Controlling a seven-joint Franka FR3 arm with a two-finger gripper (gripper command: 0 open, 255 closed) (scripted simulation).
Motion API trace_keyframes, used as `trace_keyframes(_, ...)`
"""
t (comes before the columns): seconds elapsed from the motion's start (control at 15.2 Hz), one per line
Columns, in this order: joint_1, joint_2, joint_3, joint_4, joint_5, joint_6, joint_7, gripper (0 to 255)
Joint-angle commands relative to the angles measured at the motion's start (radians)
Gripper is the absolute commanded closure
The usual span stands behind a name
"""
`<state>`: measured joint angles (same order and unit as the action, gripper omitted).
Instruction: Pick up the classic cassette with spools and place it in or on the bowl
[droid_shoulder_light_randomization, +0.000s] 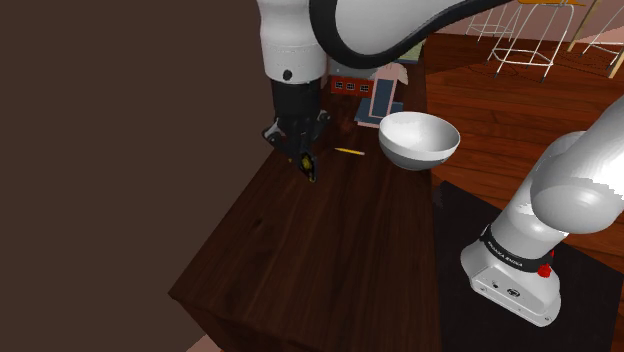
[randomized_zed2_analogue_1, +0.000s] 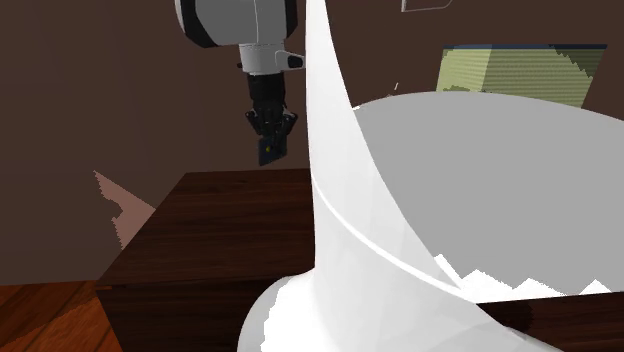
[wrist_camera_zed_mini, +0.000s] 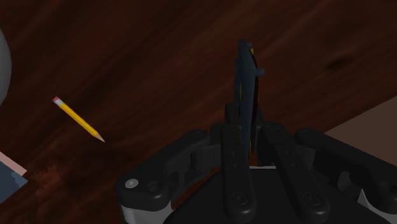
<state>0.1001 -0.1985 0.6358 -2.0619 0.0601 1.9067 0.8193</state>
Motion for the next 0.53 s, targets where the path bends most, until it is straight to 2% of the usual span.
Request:
trace_keyframes(0.0, -0.001, -0.002, -0.002, 0.023, 0.000, -0.025, -0.002, 255)
trace_keyframes(0.46, -0.004, -0.009, -0.010, 0.111, 0.002, -0.119, -0.008, 255)
